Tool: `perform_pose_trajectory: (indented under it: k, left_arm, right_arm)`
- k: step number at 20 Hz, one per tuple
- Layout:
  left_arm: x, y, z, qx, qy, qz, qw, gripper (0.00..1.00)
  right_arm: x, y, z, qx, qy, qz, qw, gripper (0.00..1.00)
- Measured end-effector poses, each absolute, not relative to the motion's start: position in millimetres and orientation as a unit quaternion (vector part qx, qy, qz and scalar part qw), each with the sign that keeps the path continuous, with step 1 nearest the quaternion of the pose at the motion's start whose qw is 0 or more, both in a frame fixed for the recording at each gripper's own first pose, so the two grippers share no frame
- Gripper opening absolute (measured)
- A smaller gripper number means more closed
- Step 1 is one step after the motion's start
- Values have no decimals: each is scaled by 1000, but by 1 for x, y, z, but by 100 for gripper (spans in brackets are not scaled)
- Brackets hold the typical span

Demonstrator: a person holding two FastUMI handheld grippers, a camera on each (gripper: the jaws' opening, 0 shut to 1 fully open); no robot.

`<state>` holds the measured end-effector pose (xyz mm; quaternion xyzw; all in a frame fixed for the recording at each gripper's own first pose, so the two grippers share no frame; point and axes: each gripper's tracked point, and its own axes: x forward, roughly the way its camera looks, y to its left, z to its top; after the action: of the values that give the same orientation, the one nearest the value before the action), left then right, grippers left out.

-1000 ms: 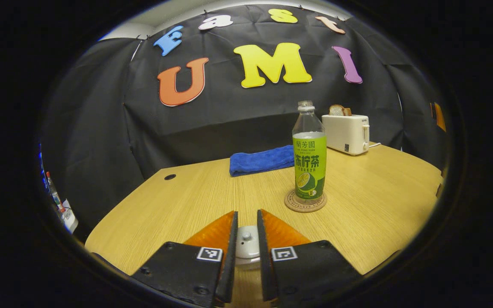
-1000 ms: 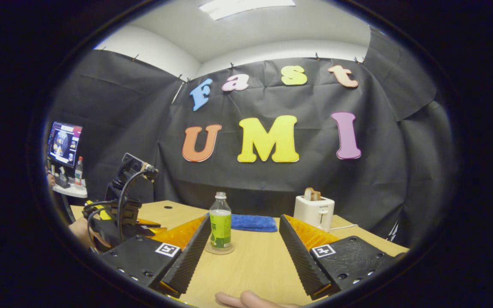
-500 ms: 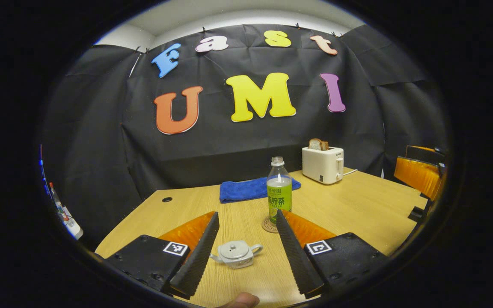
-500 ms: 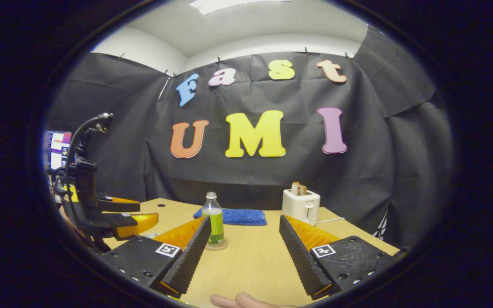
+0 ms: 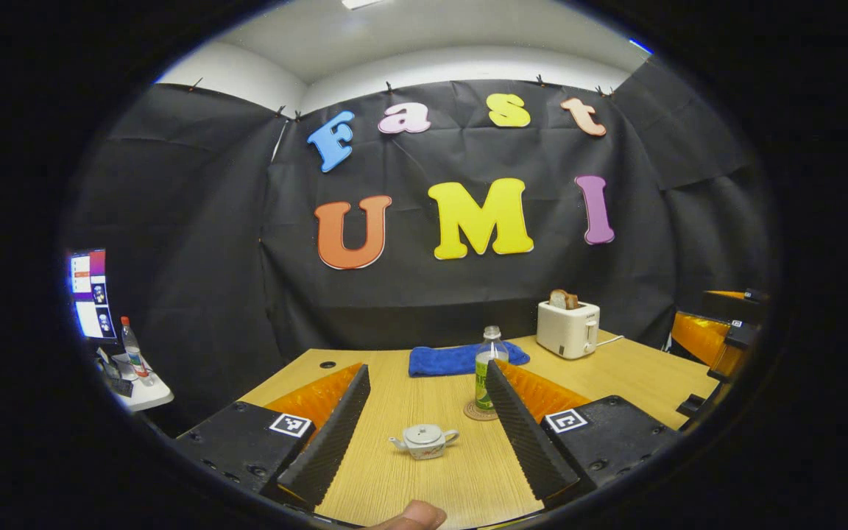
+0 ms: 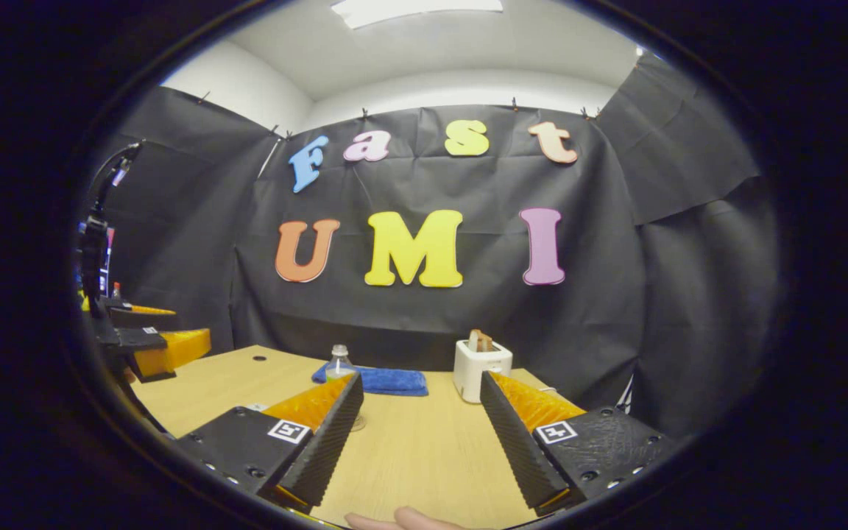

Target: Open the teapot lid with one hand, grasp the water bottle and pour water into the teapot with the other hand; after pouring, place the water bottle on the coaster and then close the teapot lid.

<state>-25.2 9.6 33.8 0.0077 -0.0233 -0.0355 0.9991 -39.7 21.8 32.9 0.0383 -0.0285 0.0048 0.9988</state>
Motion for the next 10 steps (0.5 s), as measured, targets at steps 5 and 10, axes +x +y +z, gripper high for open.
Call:
perform_pose_trajectory:
  k: [5,10]
  left_arm:
    - [-35,18,44,-5,-42,-37,998,99]
    - [-37,15,44,-6,-39,-39,998,99]
  right_arm:
    - [-37,24,11,36,13,5,999,97]
    - [-32,16,-10,44,51,5,998,95]
